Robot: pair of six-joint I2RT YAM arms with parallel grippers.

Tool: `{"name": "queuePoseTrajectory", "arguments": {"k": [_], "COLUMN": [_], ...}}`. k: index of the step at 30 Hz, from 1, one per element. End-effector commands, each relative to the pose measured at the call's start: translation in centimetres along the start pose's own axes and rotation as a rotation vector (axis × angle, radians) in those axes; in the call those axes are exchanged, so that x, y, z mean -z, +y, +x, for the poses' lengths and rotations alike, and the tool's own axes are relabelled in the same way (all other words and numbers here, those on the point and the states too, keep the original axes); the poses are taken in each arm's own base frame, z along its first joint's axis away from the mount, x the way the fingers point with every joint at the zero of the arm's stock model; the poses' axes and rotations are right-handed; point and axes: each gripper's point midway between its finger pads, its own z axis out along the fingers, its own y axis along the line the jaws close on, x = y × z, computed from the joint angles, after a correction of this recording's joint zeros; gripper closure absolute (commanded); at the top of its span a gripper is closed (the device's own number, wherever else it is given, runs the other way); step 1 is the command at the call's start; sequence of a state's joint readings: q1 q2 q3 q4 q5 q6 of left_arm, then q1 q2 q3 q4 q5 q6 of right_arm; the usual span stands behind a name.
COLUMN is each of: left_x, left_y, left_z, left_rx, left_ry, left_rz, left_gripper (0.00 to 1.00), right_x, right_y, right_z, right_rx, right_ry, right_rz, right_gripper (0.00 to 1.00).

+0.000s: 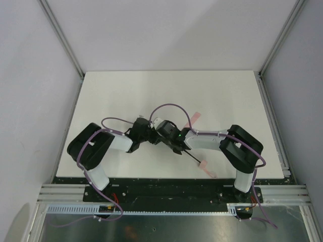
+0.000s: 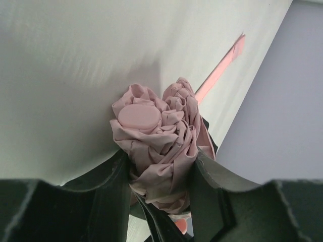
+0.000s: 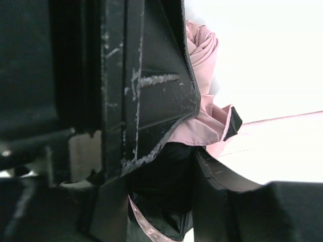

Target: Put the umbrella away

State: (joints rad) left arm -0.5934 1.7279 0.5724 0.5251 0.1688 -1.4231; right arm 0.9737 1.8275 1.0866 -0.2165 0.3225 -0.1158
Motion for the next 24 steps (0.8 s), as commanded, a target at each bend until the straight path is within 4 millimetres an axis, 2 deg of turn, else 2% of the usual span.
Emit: {"name": "queuePoseTrajectory", "arguments": {"k": [1,3,5,9,13,18,24], "left_x": [0.7,0.9,1.3,2.8,4.3,4.4,2.3], "left_y": [7.1,6.6,6.0,4.8,3.1,2.1,3.2], "left_z": [0.8,0.5,0.1,-1.0,-1.9,-1.2,0.0], "left_rx": [-0.064,-0.069,-0.069,-0.055,-0.075,-0.064,-0.018], "left_ry": [-0.003,-0.015,-0.029,-0.066,-0.093,-0.038,0.046], "left_rz": [-0.235,-0.220,-0.186,-0.089,-0.005,0.043,-0.001], "left_gripper": [0.83,0.78,0.64,0.36,0.18,0.03,0.01], "right_x": [-2.4,-2.5,-2.5,-2.5,-2.0,-1.4,-0.7], "right_y": [0.6,1.3,2.1,2.9,3.7,5.0,5.5], "right_z": [4.5,4.9,5.2,5.8,5.5,4.8,4.4], "right_rx": [-0.016,-0.037,-0.058,-0.127,-0.228,-0.319,-0.415], "right_ry": [0.120,0.118,0.111,0.100,0.069,0.034,0.021], "right_rz": [-0.023,-0.083,-0.156,-0.311,-0.499,-0.716,-0.882], "right_gripper": [0.75,0.90,0.97,1.00,1.00,1.00,1.00]}}
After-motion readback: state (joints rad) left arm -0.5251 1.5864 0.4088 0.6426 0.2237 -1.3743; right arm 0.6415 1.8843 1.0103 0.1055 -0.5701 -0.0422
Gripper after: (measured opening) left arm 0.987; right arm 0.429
